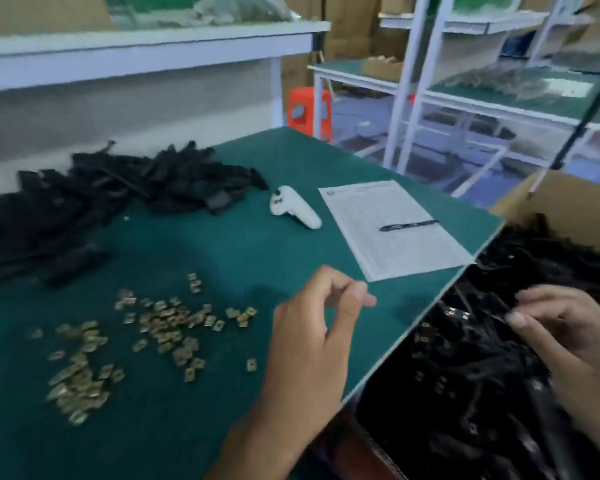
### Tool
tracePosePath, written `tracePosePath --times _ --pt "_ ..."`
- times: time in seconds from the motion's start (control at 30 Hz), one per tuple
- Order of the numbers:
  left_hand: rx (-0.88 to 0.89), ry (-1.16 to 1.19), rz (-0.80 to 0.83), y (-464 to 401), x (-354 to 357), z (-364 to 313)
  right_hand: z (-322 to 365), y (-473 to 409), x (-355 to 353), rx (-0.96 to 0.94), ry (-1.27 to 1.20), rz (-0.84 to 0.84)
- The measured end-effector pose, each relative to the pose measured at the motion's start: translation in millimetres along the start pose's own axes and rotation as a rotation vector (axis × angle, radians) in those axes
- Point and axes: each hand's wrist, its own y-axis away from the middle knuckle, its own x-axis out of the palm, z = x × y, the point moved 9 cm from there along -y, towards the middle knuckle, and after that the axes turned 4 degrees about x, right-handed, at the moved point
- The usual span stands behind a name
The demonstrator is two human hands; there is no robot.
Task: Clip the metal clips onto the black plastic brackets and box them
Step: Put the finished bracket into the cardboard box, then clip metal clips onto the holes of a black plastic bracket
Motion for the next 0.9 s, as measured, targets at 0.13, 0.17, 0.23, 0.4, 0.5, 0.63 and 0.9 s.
tracePosePath --times 0.13,0.17,0.23,0.4,0.5,0.63,0.9 --pt "-0.122 -0.163 -0.234 23 -112 55 58 -6 118 -0.126 -0.148 0.264" --pt "-0.155 -0.23 -0.311 33 -146 69 78 -6 145 -0.14 -0.187 0.329" --pt "-0.219 -0.37 -0.483 54 -211 92 121 -9 199 -0.168 -0.245 0.451" --pt "-0.425 -0.532 -0.853 112 -315 146 233 6 349 -0.318 -0.365 0.85" --pt "-0.477 -0.36 -0.992 125 -332 171 274 25 456 -0.41 -0.235 1.055" --pt "-0.505 -0.361 -0.945 120 -327 174 286 32 571 -0.446 0.111 1.092" --pt "-0.434 -0.377 -0.967 120 -328 166 299 20 582 -0.603 0.126 0.907"
